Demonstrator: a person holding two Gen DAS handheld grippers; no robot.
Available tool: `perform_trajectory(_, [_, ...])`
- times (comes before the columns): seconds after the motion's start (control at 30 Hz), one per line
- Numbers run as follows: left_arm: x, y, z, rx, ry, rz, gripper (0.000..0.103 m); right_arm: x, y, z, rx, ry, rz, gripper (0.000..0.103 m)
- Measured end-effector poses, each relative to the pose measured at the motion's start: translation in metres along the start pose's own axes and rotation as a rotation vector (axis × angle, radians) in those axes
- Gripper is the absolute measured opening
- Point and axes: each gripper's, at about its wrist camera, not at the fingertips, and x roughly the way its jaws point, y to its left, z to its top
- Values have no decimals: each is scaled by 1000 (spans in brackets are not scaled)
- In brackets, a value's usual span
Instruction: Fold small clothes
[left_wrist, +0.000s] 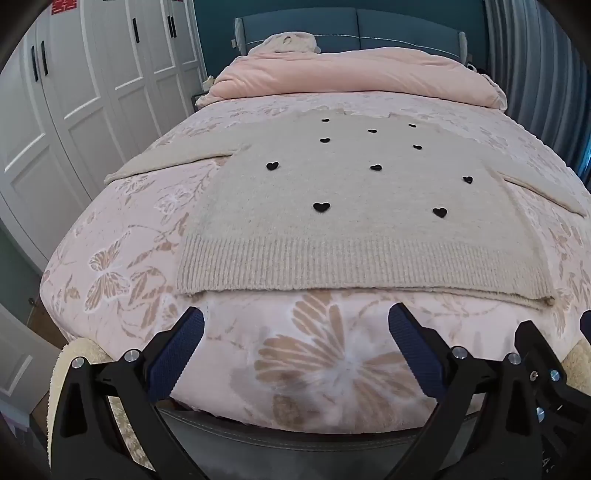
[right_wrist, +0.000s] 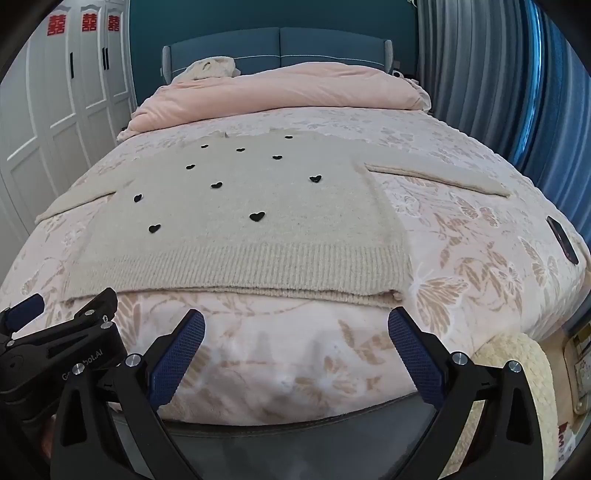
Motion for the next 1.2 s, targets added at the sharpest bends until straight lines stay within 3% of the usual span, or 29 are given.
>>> perform_trajectory(1.2, [-5,-4,-1,21,-16,16,96,-3,-6,-4,17,10,-2,98])
